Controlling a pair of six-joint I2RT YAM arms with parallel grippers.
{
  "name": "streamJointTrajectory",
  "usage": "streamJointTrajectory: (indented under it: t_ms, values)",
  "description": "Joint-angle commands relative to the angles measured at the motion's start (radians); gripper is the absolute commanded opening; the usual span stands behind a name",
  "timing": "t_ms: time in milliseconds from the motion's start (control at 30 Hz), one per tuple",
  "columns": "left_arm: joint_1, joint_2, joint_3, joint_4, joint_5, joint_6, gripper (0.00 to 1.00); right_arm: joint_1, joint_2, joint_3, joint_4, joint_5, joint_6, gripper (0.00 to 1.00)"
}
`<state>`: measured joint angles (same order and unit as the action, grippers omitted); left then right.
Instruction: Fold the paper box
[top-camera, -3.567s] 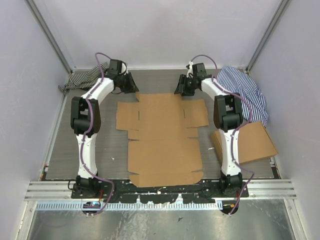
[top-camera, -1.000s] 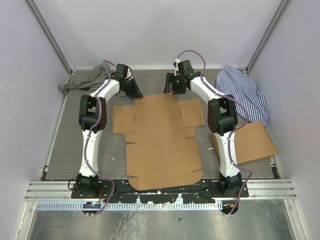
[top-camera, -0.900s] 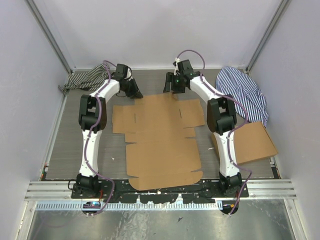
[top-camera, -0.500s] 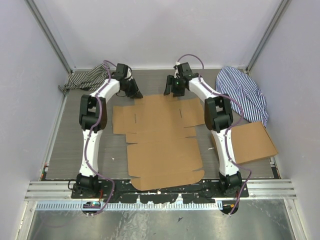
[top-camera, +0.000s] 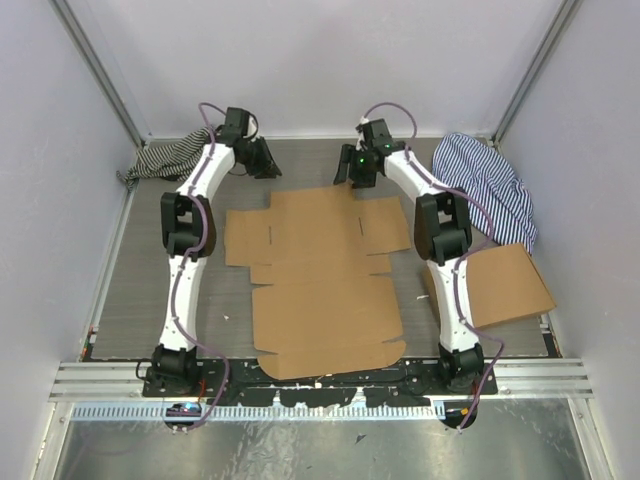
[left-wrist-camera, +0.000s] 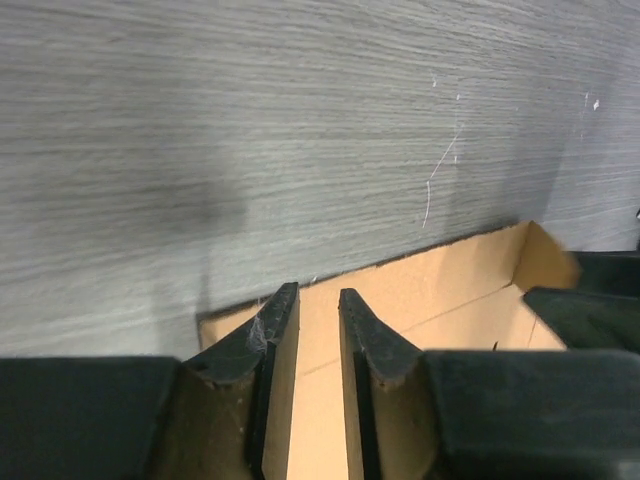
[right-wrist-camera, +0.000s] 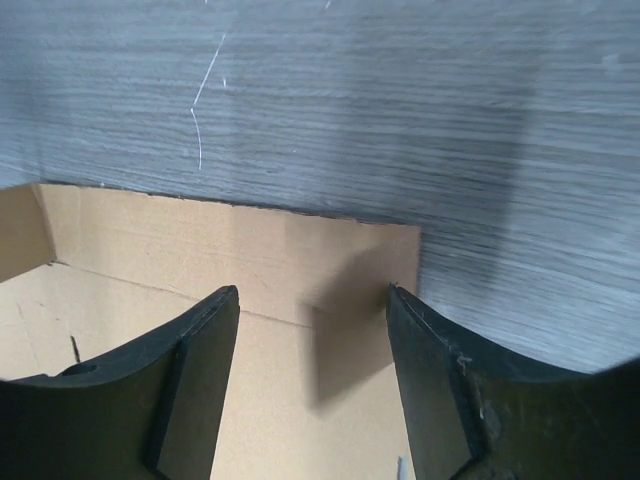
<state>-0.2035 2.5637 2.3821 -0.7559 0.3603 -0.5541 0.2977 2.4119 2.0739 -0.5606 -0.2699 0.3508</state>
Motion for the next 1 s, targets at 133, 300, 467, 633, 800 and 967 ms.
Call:
streamJointTrajectory:
  t_ms: [133, 300, 467, 633, 800, 967]
  values:
    - [0.039, -0.384, -0.395, 0.075, -0.021, -0.001, 0.43, -0.042, -0.367, -0.145, 0.005, 0.094, 0.020, 0.72]
    - [0.037, -0.655, -0.835, 0.227, -0.004, -0.072, 0.49, -0.038, -0.566, -0.426, -0.030, 0.123, 0.022, 0.78]
    - [0.010, -0.876, -1.162, 0.307, 0.000, -0.087, 0.61, 0.009, -0.769, -0.718, -0.009, 0.151, 0.018, 0.89]
    - [0.001, -0.970, -1.363, 0.350, 0.030, -0.130, 0.68, 0.018, -0.892, -0.932, 0.041, 0.137, 0.044, 0.99]
    - [0.001, -1.070, -1.477, 0.341, 0.017, -0.126, 0.73, 0.018, -0.957, -1.068, 0.089, 0.142, 0.082, 1.00]
    - [0.000, -1.132, -1.495, 0.267, -0.012, -0.093, 0.73, 0.017, -0.977, -1.120, 0.112, 0.202, 0.100, 1.00]
